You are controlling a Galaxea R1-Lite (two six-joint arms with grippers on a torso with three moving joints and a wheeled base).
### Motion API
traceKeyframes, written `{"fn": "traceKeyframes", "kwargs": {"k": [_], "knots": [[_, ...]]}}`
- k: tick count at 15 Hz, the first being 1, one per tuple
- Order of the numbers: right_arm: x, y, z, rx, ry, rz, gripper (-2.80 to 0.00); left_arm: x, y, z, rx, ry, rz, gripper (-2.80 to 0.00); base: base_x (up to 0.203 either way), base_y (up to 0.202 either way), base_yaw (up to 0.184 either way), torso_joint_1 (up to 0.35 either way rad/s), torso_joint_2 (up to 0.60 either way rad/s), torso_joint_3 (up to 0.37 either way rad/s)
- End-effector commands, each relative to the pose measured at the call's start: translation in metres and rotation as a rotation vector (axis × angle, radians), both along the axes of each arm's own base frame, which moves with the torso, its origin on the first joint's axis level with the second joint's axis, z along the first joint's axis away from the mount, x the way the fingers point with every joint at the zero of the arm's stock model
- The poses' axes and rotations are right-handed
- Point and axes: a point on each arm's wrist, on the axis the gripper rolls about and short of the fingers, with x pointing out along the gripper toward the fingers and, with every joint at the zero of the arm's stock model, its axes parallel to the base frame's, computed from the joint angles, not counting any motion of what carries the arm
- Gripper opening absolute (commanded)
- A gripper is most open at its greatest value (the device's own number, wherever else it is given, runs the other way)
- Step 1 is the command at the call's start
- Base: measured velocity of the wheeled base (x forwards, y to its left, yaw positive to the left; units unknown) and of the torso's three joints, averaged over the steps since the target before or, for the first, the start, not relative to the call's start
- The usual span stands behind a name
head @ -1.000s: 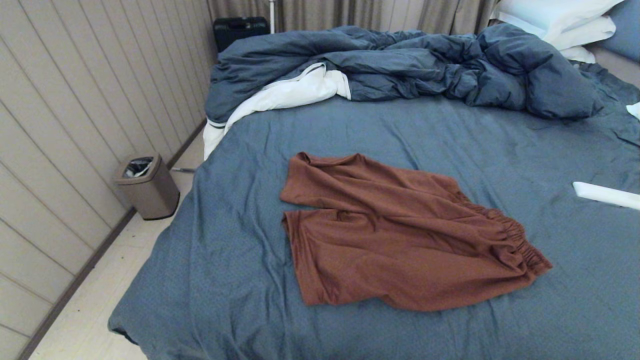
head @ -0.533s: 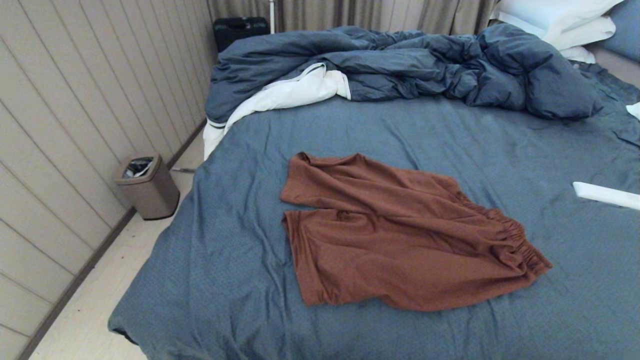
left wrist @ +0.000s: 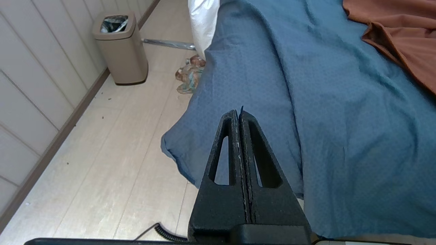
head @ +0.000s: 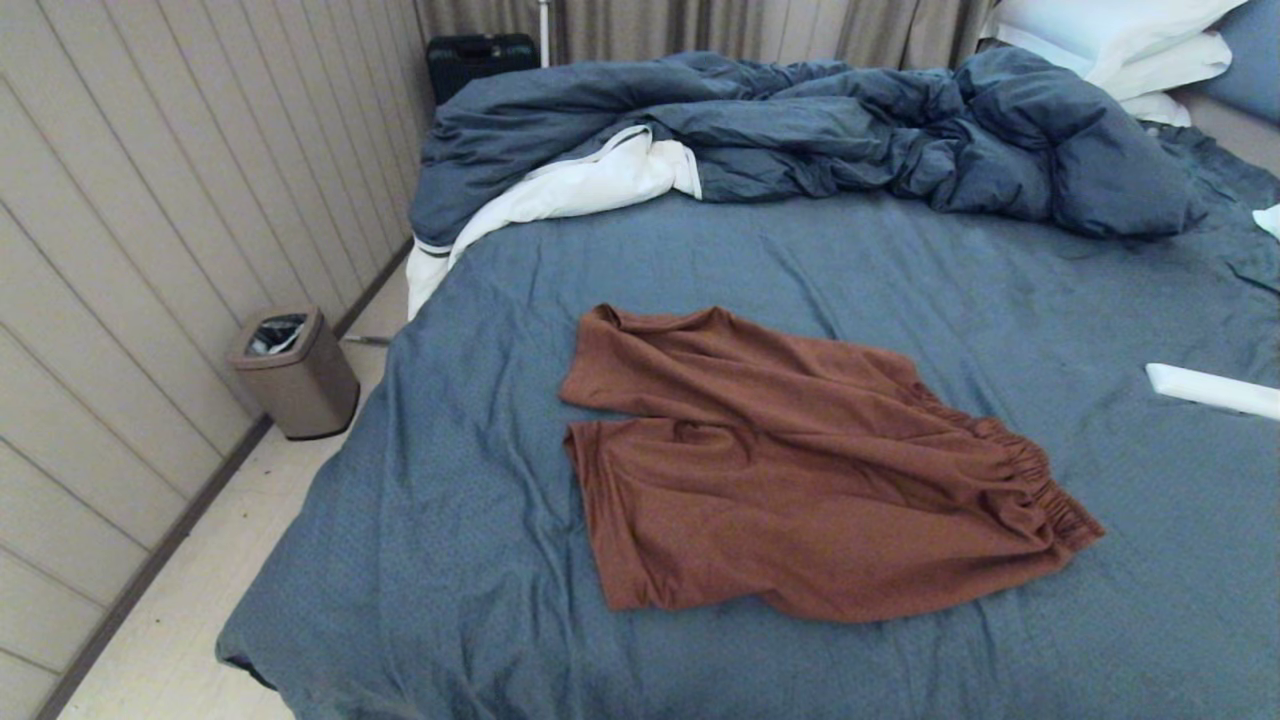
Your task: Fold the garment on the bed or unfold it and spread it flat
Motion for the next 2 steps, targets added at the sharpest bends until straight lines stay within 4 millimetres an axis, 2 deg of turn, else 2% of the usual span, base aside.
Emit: {"fn": "traceKeyframes", "kwargs": {"k": [1,2], "knots": [[0.0001,0.0,0.0003,-0.001,0.003,0.002,-2.8,-0.0001,0.0,0.0009,0.001,-0.002,-0.001,-2.8,0.0,0.0,0.0,0.0,0.0,0.0],[0.0001,0.0,0.0003,-0.001,0.003,0.002,-2.8,0.0,-0.0001,0.0004,0.001,0.0,0.0,-2.8,0.0,0.0,0.0,0.0,0.0,0.0]]}}
